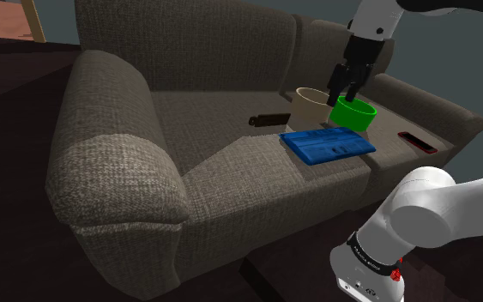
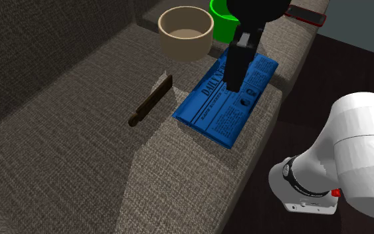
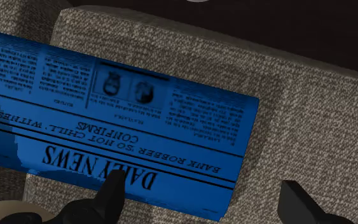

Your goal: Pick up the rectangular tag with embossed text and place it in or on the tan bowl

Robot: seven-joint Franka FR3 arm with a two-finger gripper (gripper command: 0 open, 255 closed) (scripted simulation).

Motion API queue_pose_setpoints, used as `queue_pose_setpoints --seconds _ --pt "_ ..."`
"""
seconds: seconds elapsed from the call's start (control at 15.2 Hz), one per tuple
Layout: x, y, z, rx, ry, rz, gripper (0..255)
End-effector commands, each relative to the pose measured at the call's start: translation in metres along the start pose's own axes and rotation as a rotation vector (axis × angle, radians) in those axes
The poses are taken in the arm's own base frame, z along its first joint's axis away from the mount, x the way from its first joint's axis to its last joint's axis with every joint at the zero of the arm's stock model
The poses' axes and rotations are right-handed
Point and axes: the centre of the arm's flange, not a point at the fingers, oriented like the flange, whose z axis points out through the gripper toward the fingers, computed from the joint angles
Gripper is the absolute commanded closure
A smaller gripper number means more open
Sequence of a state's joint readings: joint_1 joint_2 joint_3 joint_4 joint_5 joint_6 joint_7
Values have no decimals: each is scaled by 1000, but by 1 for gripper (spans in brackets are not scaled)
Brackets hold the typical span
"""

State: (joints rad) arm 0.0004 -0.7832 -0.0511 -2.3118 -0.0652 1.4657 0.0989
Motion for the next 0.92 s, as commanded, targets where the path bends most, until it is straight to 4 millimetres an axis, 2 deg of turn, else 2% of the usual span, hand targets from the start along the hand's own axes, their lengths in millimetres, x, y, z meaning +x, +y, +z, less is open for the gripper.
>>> queue_pose_setpoints --seconds 0.0,0.46,0.86 --pt "0 0 0 0 0 0 0" --pt "51 52 50 3 62 -547 0" --pt "113 68 89 6 115 -1015 0"
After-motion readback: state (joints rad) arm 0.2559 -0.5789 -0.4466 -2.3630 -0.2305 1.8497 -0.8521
